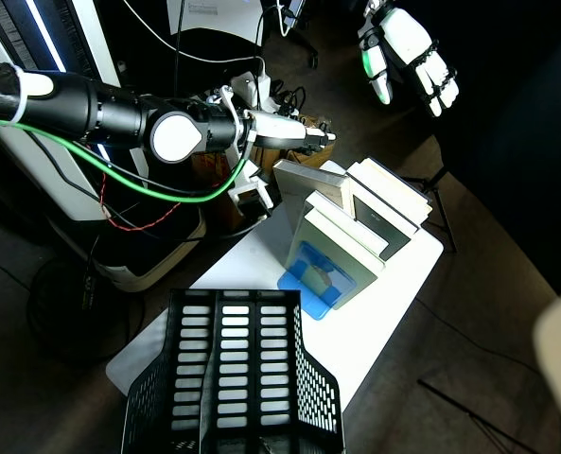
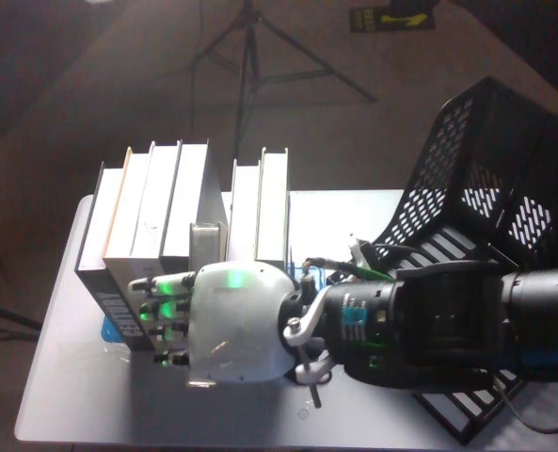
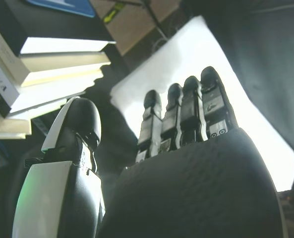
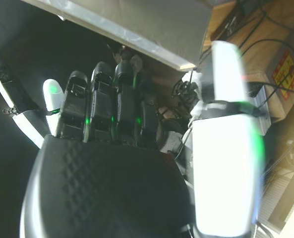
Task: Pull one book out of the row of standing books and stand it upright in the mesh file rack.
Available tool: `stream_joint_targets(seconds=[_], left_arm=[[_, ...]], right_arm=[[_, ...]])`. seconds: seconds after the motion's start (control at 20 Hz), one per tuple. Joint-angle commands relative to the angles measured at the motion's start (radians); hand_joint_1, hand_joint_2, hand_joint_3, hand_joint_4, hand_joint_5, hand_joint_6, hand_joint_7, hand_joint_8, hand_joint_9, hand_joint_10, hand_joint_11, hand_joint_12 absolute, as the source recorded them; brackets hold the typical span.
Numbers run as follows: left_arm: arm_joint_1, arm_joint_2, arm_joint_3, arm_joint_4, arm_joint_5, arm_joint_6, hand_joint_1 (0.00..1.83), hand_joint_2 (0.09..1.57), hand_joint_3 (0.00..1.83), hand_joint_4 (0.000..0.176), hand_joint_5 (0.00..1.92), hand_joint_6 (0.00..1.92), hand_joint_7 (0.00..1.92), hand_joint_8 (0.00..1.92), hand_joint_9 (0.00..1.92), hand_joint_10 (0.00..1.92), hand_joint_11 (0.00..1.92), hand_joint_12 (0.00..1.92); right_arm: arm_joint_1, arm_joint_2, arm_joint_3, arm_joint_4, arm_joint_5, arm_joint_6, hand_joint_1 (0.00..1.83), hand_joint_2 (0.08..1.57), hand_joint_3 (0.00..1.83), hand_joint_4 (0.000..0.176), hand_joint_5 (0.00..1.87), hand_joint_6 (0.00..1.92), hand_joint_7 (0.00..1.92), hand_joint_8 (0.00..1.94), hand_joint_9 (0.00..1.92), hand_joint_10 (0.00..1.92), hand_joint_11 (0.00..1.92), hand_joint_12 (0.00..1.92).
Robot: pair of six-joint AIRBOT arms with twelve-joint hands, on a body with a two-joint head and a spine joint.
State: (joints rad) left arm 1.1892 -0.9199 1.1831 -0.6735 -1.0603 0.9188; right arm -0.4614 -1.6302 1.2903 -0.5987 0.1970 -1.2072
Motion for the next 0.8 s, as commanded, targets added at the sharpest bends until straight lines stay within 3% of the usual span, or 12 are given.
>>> stream_joint_targets(seconds=[0.0,0.1,0.15,0.2,0.25,0.3,0.4,0.55,0.6,0.65,0.7,0.75], left_arm=[[-0.001,0.0,0.006,-0.012,-0.123,-0.001,0.53,1.4,0.01,0.045,0.13,0.0,0.0,0.0,0.0,0.0,0.0,0.0],[-0.001,-0.001,0.007,-0.011,-0.125,-0.001,0.56,1.4,0.0,0.047,0.12,0.0,0.0,0.0,0.0,0.0,0.0,0.0],[-0.001,-0.001,0.008,-0.012,-0.125,-0.001,0.55,1.4,0.0,0.049,0.12,0.0,0.0,0.0,0.0,0.0,0.0,0.0],[-0.001,-0.002,0.008,-0.012,-0.126,-0.001,0.55,1.4,0.0,0.041,0.12,0.0,0.0,0.0,0.0,0.0,0.0,0.0],[-0.001,-0.004,0.01,-0.012,-0.126,-0.002,0.57,1.39,0.0,0.042,0.13,0.01,0.01,0.0,0.0,0.0,0.0,0.0],[-0.001,-0.007,0.011,-0.012,-0.127,-0.004,0.58,1.39,0.0,0.049,0.13,0.01,0.01,0.0,0.0,0.0,0.0,0.0],[-0.001,-0.01,0.014,-0.012,-0.13,-0.006,0.59,1.38,0.0,0.055,0.14,0.01,0.01,0.0,0.0,0.0,0.0,0.0],[-0.001,-0.017,0.016,-0.01,-0.147,-0.015,0.61,1.37,0.0,0.041,0.15,0.01,0.02,0.0,0.0,0.0,0.0,0.0],[-0.001,-0.018,0.016,-0.004,-0.15,-0.018,0.6,1.37,0.0,0.04,0.15,0.0,0.02,0.0,0.0,0.0,0.0,0.0],[-0.001,-0.019,0.017,0.003,-0.153,-0.022,0.61,1.37,0.0,0.032,0.15,0.0,0.02,0.0,0.0,0.0,0.0,0.0],[-0.001,-0.02,0.017,0.008,-0.156,-0.027,0.62,1.37,0.0,0.037,0.16,0.01,0.02,0.0,0.0,0.0,0.0,0.0],[-0.001,-0.021,0.017,0.013,-0.16,-0.029,0.63,1.37,0.0,0.038,0.16,0.01,0.01,0.0,0.0,0.0,0.0,0.0]], right_arm=[[0.012,-0.005,0.003,0.003,0.088,-0.003,0.62,1.51,0.02,0.0,0.5,0.02,0.42,0.01,0.16,0.01,0.0,0.0],[0.012,-0.016,0.011,-0.004,0.08,-0.003,0.83,1.39,0.0,0.0,0.53,0.02,0.42,0.0,0.22,0.03,0.0,0.0],[0.012,-0.023,0.015,-0.01,0.073,-0.003,0.18,1.49,0.02,0.0,0.39,0.01,0.28,0.0,0.1,0.02,0.0,0.0],[0.012,-0.029,0.02,-0.012,0.066,-0.003,0.7,1.38,0.0,0.0,0.48,0.04,0.41,0.04,0.25,0.05,0.0,0.56],[0.012,-0.034,0.026,-0.012,0.059,-0.003,0.63,1.41,0.0,0.0,0.38,0.03,0.24,0.01,0.07,0.02,0.0,0.11],[0.012,-0.04,0.032,-0.012,0.051,-0.003,0.39,1.43,0.0,0.0,0.24,0.01,0.06,0.01,0.01,0.0,0.0,0.02],[0.012,-0.052,0.049,-0.012,0.04,-0.003,0.91,1.25,0.0,0.0,0.5,0.07,0.34,0.04,0.11,0.04,0.0,0.0],[0.012,-0.068,0.077,-0.013,0.02,-0.003,0.51,1.43,0.03,0.0,0.4,0.03,0.25,0.02,0.03,0.02,0.0,0.0],[0.012,-0.068,0.087,-0.013,0.012,-0.003,0.78,1.32,0.06,0.0,0.4,0.01,0.3,0.01,0.16,0.01,0.0,0.61],[0.012,-0.068,0.094,-0.013,0.003,-0.003,1.05,1.18,0.01,0.0,0.4,0.0,0.28,0.0,0.12,0.01,0.0,0.12],[0.012,-0.071,0.102,-0.013,-0.003,-0.003,1.17,1.18,0.0,0.0,0.72,0.03,0.61,0.0,0.37,0.19,0.0,0.92],[0.012,-0.074,0.11,-0.013,-0.007,-0.003,1.06,1.27,0.02,0.0,0.75,0.02,0.66,0.0,0.36,0.27,0.0,1.36]])
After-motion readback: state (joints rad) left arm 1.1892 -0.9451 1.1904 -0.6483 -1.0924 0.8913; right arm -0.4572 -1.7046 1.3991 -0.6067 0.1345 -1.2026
